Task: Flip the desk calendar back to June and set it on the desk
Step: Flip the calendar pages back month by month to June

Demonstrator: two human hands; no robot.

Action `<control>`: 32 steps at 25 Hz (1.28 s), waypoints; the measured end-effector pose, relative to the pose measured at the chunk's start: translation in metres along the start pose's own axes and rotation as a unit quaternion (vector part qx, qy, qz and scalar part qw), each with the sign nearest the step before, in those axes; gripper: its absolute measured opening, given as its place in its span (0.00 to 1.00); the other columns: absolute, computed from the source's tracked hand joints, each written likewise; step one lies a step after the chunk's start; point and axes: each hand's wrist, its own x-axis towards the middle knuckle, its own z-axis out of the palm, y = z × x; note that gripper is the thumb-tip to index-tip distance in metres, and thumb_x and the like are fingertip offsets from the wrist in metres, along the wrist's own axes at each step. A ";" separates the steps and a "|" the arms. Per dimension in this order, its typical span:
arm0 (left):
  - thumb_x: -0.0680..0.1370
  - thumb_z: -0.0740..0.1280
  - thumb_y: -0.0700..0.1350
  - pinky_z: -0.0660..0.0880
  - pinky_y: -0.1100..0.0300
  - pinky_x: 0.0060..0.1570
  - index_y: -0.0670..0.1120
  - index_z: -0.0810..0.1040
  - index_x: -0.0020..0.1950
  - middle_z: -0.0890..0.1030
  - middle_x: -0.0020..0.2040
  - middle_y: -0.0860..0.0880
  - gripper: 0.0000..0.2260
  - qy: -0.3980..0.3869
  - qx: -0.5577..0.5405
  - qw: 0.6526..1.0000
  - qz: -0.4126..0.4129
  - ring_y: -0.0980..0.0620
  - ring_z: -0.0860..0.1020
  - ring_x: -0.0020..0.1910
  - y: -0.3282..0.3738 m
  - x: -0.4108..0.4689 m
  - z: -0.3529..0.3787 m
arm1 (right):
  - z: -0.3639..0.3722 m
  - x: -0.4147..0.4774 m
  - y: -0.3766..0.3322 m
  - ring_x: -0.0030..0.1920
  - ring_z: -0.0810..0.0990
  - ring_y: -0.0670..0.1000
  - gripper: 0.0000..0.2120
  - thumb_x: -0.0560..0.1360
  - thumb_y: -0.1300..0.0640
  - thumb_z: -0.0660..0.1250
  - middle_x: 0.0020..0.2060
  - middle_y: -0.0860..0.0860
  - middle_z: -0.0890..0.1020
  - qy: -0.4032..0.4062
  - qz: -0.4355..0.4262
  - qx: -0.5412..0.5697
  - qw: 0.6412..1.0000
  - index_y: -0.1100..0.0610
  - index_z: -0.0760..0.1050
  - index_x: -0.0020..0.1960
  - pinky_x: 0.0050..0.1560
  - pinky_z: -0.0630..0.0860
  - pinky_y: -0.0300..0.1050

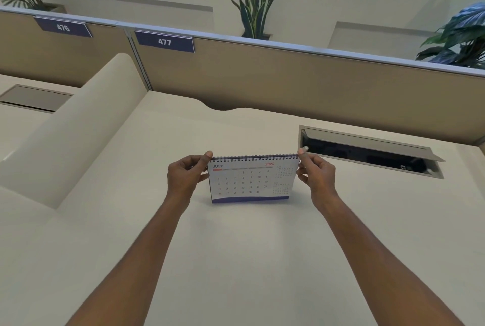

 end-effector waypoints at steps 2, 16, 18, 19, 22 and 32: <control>0.73 0.79 0.58 0.85 0.57 0.44 0.44 0.88 0.44 0.88 0.44 0.44 0.17 0.019 0.003 1.000 -0.008 0.50 0.84 0.45 -0.001 0.000 0.001 | 0.000 0.001 0.003 0.40 0.78 0.50 0.16 0.78 0.43 0.71 0.36 0.49 0.86 0.004 0.005 0.000 1.000 0.56 0.84 0.44 0.42 0.80 0.45; 0.78 0.74 0.42 0.83 0.44 0.60 0.51 0.87 0.48 0.90 0.46 0.50 0.05 0.074 0.076 0.991 -0.078 0.53 0.88 0.42 -0.088 -0.043 -0.003 | -0.009 -0.018 0.079 0.57 0.84 0.61 0.07 0.79 0.65 0.70 0.55 0.59 0.85 0.048 0.089 -0.054 0.993 0.63 0.82 0.56 0.60 0.83 0.56; 0.78 0.74 0.42 0.84 0.45 0.59 0.48 0.88 0.51 0.89 0.47 0.49 0.05 0.076 0.083 0.991 -0.077 0.57 0.87 0.38 -0.092 -0.045 -0.002 | -0.008 -0.021 0.082 0.55 0.85 0.59 0.06 0.78 0.65 0.71 0.54 0.59 0.85 0.049 0.083 -0.051 0.994 0.61 0.82 0.54 0.60 0.83 0.54; 0.78 0.74 0.41 0.84 0.45 0.59 0.47 0.88 0.53 0.89 0.47 0.49 0.06 0.076 0.086 0.990 -0.076 0.60 0.87 0.37 -0.093 -0.046 -0.002 | -0.009 -0.022 0.082 0.54 0.85 0.58 0.05 0.78 0.64 0.72 0.54 0.58 0.85 0.049 0.080 -0.052 0.994 0.60 0.83 0.54 0.60 0.83 0.53; 0.78 0.75 0.41 0.84 0.45 0.57 0.46 0.88 0.54 0.89 0.47 0.51 0.06 0.074 0.090 0.990 -0.075 0.62 0.86 0.35 -0.093 -0.047 -0.002 | -0.010 -0.024 0.084 0.47 0.85 0.53 0.04 0.76 0.63 0.74 0.52 0.54 0.86 0.058 0.071 -0.055 0.994 0.58 0.83 0.51 0.59 0.83 0.53; 0.71 0.83 0.43 0.85 0.51 0.53 0.45 0.86 0.48 0.88 0.37 0.48 0.09 0.070 0.017 0.993 -0.096 0.53 0.88 0.37 -0.087 -0.058 -0.002 | -0.011 -0.033 0.088 0.48 0.87 0.55 0.06 0.73 0.62 0.76 0.49 0.53 0.87 0.078 0.059 -0.064 0.993 0.57 0.85 0.50 0.61 0.82 0.56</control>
